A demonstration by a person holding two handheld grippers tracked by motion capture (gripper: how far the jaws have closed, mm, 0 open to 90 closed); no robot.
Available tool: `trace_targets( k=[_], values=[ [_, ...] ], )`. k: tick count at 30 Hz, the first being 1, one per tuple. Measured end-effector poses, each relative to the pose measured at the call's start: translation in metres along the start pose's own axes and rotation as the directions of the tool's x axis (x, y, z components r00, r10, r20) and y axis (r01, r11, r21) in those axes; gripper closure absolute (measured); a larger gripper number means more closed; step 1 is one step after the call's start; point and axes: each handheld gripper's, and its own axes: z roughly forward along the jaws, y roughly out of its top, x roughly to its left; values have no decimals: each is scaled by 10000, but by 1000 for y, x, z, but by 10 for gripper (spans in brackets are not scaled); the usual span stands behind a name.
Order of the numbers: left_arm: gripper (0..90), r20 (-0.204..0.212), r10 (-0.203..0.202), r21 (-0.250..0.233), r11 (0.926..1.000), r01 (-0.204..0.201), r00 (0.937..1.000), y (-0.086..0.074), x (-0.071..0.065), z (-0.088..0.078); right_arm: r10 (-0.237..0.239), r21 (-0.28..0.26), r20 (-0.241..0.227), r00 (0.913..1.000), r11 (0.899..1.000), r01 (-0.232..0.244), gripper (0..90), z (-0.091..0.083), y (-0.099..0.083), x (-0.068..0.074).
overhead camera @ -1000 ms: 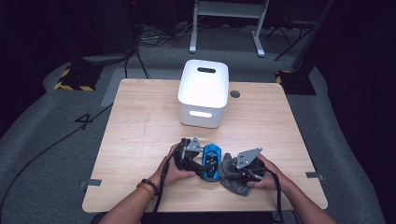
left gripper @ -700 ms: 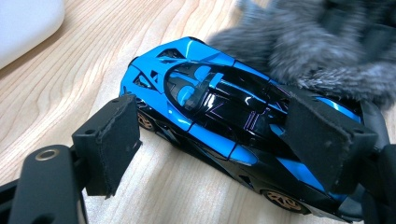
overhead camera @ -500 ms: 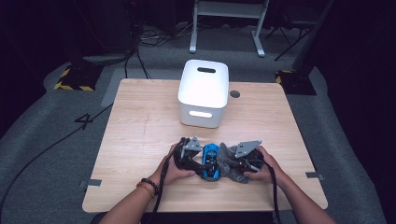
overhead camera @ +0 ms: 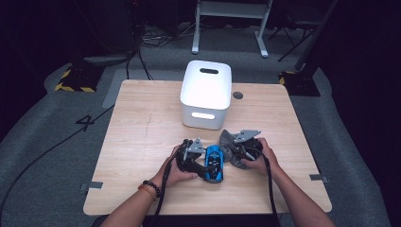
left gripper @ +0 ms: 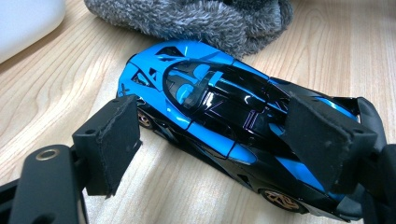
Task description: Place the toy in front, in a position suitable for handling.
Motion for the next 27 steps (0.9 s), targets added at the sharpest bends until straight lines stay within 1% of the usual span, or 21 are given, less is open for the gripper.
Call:
trace_targets(
  k=[2, 4, 5, 7, 8, 9, 11, 14, 15, 17, 18, 19, 21, 22, 24, 25, 26, 27],
  values=[
    [191, -3, -2, -47, 10000, 2, 10000, 0, 0, 0, 1, 26, -184, 9998, 10000, -1, 751, -1, -1, 1],
    [190, 39, 13, -24, 10000, -13, 10000, -1, 1, 0, -131, -49, -763, 9970, 9999, 128, 753, -3, -2, 3],
    [190, 33, 12, -30, 10000, -12, 10000, -1, 1, 0, -286, -73, -1042, 9941, 9996, 280, 753, -4, -4, 5],
    [190, 26, 24, -25, 10000, -23, 10000, 0, 1, 0, -510, -83, -1584, 9861, 9987, 503, 752, -9, -7, 8],
    [190, 18, 12, -24, 10000, -12, 10000, 0, 1, 0, -614, -63, -1783, 9821, 9981, 612, 752, -11, -8, 11],
    [190, 2, 12, -19, 10000, -12, 10000, 0, 0, 0, -702, -48, -2042, 9764, 9975, 707, 751, -14, -9, 14],
    [190, -34, -1, -5, 10000, 1, 10000, 0, 0, 0, -1103, -101, -2547, 9607, 9937, 1114, 751, -19, -12, 24],
    [190, 51, -125, -36, 9999, 125, 9999, -1, 1, 0, -1692, -73, -2785, 9454, 9847, 1740, 748, -27, -14, 43],
    [190, 92, -139, -25, 9999, 139, 9999, -1, 1, 0, -1761, -60, -2825, 9430, 9833, 1818, 748, -30, -14, 48],
    [189, 107, -127, -11, 9999, 127, 9999, -1, 1, 0, -1949, -134, -3007, 9336, 9797, 2002, 747, -35, -17, 55],
    [189, 81, -44, 26, 10000, 44, 10000, 0, 1, 0, -1953, -165, -3102, 9304, 9796, 2002, 747, -37, -19, 58],
    [189, 63, -42, 17, 10000, 42, 10000, 0, 0, 0, -1976, -223, -3235, 9253, 9793, 2013, 747, -38, -20, 60],
    [189, 62, -51, 23, 10000, 51, 10000, 0, 0, 0, -2121, -304, -3528, 9114, 9761, 2154, 747, -42, -23, 64],
    [189, 72, -73, 41, 10000, 73, 9999, 0, 0, 0, -2194, -315, -3609, 9064, 9742, 2233, 746, -44, -24, 67],
    [189, 95, -153, 0, 9999, 153, 9998, -1, 1, 0, -2404, -436, -3848, 8911, 9691, 2426, 745, -46, -27, 70],
    [189, 81, -162, 3, 9999, 162, 9998, -1, 1, 0, -2442, -441, -3907, 8875, 9680, 2469, 745, -47, -28, 71],
    [189, 54, -141, 17, 9999, 141, 9999, -1, 0, 0, -2475, -454, -3910, 8865, 9672, 2499, 745, -47, -28, 70],
    [190, 46, -117, 17, 9999, 117, 9999, -1, 0, -1, -2444, -433, -3846, 8901, 9680, 2471, 746, -47, -28, 69]
  ],
)
